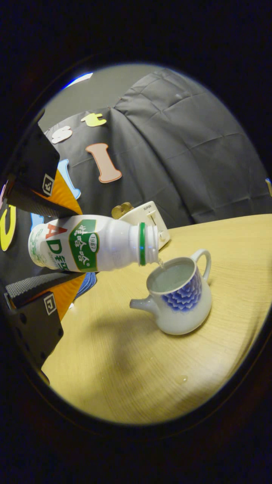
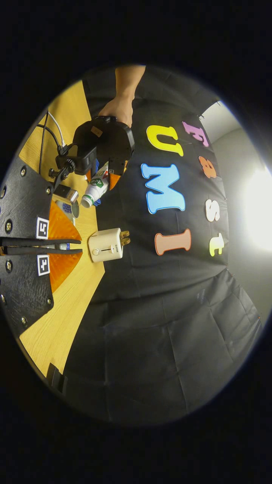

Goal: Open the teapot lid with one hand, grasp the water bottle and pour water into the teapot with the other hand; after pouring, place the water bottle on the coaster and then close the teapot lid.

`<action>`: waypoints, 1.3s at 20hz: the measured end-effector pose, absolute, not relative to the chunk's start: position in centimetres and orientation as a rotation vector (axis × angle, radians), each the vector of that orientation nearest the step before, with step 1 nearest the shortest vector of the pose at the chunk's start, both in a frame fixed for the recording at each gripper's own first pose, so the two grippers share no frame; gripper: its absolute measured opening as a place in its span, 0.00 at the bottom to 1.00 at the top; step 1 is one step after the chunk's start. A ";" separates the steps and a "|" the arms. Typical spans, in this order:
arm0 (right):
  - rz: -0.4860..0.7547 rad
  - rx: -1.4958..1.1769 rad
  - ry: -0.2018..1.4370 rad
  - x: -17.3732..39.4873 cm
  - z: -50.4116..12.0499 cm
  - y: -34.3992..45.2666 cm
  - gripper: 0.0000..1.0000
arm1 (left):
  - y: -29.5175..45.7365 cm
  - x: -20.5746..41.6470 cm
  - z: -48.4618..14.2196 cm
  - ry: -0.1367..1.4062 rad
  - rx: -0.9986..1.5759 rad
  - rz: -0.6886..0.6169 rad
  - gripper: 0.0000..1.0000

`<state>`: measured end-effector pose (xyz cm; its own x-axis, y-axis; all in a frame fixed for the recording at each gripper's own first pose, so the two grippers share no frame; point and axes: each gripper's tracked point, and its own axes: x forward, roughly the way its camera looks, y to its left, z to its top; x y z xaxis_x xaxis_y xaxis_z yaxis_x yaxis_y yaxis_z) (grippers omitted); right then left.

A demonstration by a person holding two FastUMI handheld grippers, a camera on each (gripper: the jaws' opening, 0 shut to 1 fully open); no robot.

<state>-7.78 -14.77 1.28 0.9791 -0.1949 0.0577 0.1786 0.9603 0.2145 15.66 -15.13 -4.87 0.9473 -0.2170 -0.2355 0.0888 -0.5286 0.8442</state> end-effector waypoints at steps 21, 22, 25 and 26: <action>-0.173 0.172 -0.063 -7.0 2.0 -13.9 0.01 | -16.0 14.8 -7.3 -0.121 2.002 -0.488 0.78; -0.171 0.161 -0.066 -7.0 2.4 -13.7 0.01 | -15.7 14.9 -7.7 -0.117 1.952 -0.498 0.78; -0.164 0.091 -0.047 -5.8 3.4 -12.8 0.01 | -14.4 15.1 -8.8 -0.100 1.736 -0.524 0.76; -0.163 0.072 -0.037 -5.4 3.6 -12.6 0.01 | -13.9 15.2 -9.1 -0.086 1.666 -0.531 0.78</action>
<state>-5.41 -12.65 3.58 0.9860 -0.1639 0.0309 0.1612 0.9841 0.0747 15.17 -13.93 -9.07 0.8886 -0.3536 -0.2921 0.2434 -0.1762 0.9538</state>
